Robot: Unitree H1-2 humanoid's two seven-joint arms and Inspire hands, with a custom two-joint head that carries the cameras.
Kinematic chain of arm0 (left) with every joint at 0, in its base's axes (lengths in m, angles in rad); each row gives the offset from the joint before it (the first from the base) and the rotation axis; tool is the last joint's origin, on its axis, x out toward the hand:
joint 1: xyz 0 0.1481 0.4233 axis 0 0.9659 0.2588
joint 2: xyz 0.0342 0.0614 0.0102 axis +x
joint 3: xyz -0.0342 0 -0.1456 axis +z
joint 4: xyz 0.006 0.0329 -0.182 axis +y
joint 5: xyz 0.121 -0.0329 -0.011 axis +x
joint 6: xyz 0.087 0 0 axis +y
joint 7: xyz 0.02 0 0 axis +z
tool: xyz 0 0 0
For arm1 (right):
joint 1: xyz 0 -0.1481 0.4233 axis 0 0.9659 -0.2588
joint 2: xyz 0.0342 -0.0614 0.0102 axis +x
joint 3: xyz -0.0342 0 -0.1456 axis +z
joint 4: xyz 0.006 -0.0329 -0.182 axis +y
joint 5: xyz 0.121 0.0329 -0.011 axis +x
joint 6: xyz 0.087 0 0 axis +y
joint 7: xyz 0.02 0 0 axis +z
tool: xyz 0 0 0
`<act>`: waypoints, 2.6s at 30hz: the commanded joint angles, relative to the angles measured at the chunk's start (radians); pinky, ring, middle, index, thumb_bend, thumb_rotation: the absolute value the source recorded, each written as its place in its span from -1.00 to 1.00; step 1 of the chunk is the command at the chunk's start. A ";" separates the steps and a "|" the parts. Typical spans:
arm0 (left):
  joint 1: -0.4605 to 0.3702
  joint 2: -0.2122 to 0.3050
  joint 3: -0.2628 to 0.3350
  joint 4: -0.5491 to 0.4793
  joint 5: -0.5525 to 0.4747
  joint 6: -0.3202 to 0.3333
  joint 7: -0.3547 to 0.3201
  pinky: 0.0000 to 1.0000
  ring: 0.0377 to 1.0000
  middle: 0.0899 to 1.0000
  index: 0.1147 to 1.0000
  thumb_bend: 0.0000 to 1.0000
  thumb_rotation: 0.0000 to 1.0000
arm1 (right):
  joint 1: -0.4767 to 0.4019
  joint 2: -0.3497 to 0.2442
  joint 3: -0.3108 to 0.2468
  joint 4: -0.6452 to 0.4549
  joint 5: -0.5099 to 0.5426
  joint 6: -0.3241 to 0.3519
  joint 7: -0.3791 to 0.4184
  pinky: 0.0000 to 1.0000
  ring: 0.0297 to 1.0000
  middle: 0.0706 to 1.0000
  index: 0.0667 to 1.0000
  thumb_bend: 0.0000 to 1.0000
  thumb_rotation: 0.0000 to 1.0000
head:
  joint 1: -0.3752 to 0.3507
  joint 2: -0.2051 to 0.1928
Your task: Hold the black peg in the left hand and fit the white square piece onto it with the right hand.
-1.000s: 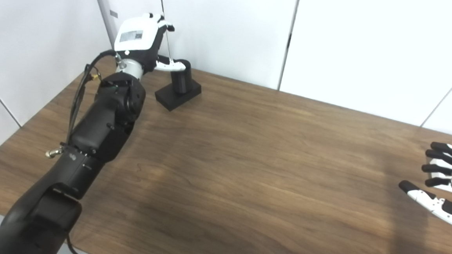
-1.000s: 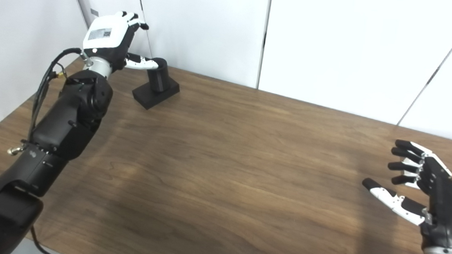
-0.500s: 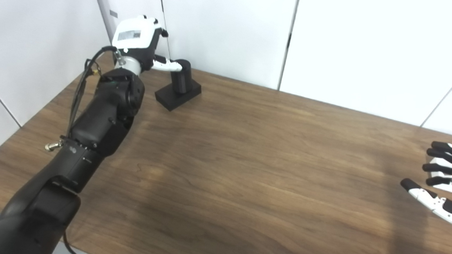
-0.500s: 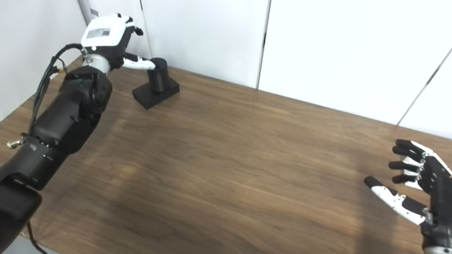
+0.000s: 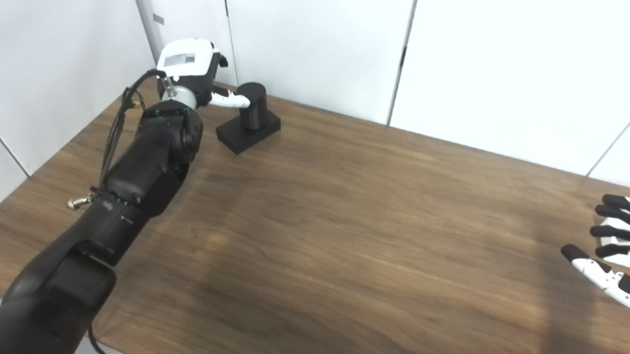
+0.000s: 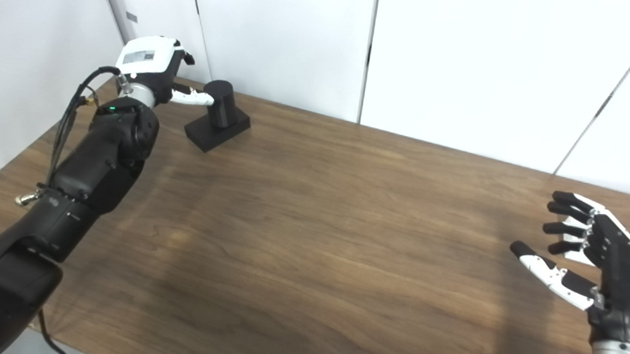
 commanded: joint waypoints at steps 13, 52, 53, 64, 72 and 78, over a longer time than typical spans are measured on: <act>-0.053 0.004 -0.001 0.096 -0.026 0.004 0.044 0.74 0.94 0.85 0.48 0.80 0.22 | -0.023 -0.003 -0.009 -0.029 -0.012 -0.042 -0.017 -0.12 0.17 0.37 0.37 0.06 -1.00 | -0.006 0.003; -0.023 -0.012 -0.044 0.154 -0.071 0.005 0.039 0.73 0.95 0.86 0.49 0.81 0.20 | -0.021 0.005 -0.025 -0.070 -0.010 0.019 -0.008 -0.02 0.23 0.41 0.40 0.08 -1.00 | -0.014 0.018; -0.023 -0.012 -0.046 0.156 -0.071 0.005 0.037 0.74 0.95 0.87 0.50 0.79 0.20 | -0.021 0.005 -0.025 -0.071 -0.009 0.021 -0.008 -0.02 0.23 0.41 0.41 0.07 -1.00 | -0.014 0.018; -0.028 0.000 -0.075 0.206 -0.092 -0.005 0.047 0.70 0.94 0.88 0.51 0.80 0.16 | -0.017 0.000 -0.028 -0.076 -0.010 0.019 -0.011 -0.06 0.20 0.39 0.38 0.10 -1.00 | -0.020 0.020; -0.039 -0.001 -0.090 0.226 -0.094 -0.003 0.045 0.69 0.94 0.87 0.51 0.81 0.15 | -0.021 0.004 -0.027 -0.080 -0.013 0.029 -0.010 -0.03 0.22 0.39 0.38 0.11 -1.00 | -0.024 0.023; -0.047 -0.003 -0.101 0.250 -0.098 -0.012 0.053 0.70 0.95 0.87 0.49 0.78 0.13 | -0.019 0.004 -0.030 -0.091 0.001 0.043 -0.005 -0.03 0.22 0.40 0.40 0.08 -1.00 | -0.028 0.025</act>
